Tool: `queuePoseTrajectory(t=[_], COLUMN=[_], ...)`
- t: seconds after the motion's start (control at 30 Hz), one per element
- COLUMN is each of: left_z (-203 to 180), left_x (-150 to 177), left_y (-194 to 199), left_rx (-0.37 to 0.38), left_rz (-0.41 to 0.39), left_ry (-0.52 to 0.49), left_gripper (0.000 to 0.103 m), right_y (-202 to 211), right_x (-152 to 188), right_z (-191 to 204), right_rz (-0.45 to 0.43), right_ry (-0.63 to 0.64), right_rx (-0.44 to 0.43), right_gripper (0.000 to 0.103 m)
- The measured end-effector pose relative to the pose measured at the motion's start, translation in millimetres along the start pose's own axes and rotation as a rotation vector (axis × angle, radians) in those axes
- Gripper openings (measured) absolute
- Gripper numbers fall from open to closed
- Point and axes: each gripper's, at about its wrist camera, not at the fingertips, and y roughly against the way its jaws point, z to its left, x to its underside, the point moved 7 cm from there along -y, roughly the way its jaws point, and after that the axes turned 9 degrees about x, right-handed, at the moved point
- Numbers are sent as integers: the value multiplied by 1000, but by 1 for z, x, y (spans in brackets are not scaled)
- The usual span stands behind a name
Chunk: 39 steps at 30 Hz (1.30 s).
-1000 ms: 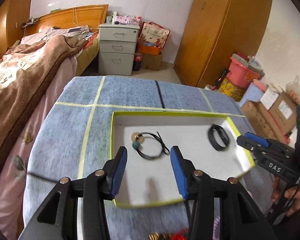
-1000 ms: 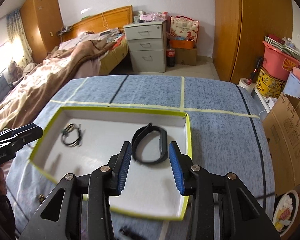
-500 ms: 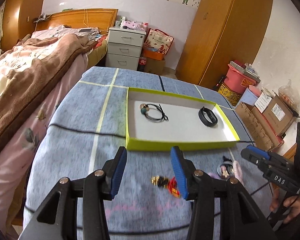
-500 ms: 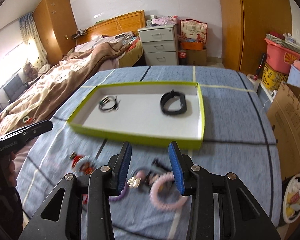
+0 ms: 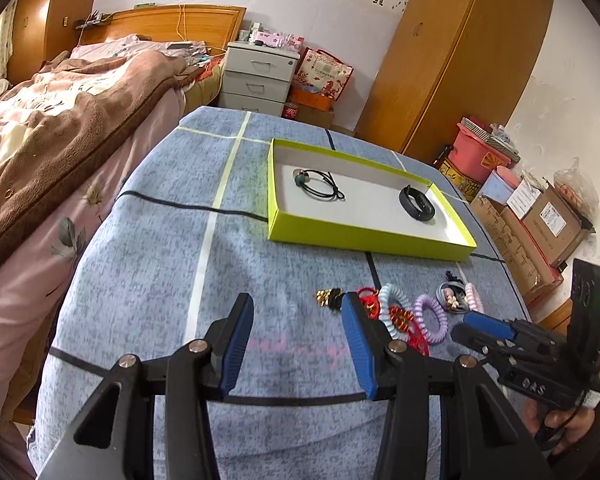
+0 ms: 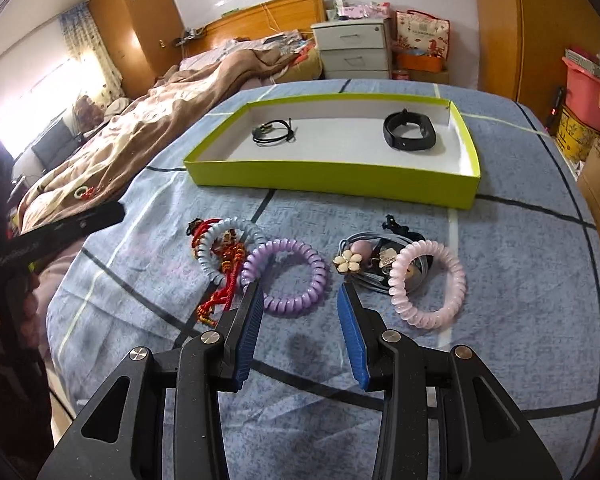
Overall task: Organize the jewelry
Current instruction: 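Withdraw both open tools from the box back to the jewelry, then grasp the purple coil hair tie with the right tool while the left tool grasps the red tassel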
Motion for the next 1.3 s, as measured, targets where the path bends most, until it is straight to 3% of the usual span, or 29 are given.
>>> queuePoseTrajectory(t=[0.43,0.5,0.53,0.57,0.73,1.07,1.3], left_z=[-5,-6,-8,-10,-21,-72,-97], left_x=[9,8,8,8,9,18,20], left_y=[1,1,0,0,-5,-26,-47], left_rx=[11,14,15,18,31,96,96], left_rz=[15,17,19,21,36,92,113], left_ry=[-8,-9,-12,-16,-35,-116,-145], left_gripper=[48,48,48,48,48,48,48], right_y=[-23,-23,-23,-24,-23,2,15], right_x=[-3,-3,-2,-2,0,8,18], right_z=[4,3,3,2,-3,-18,-33], right_rz=[36,32,32,34,31,-22,-31], right_ry=[35,34,43,47,30,-27,-55], right_rx=[68,84,92,94,85,74,76], right_gripper=[40,33,21,18,10,10,10])
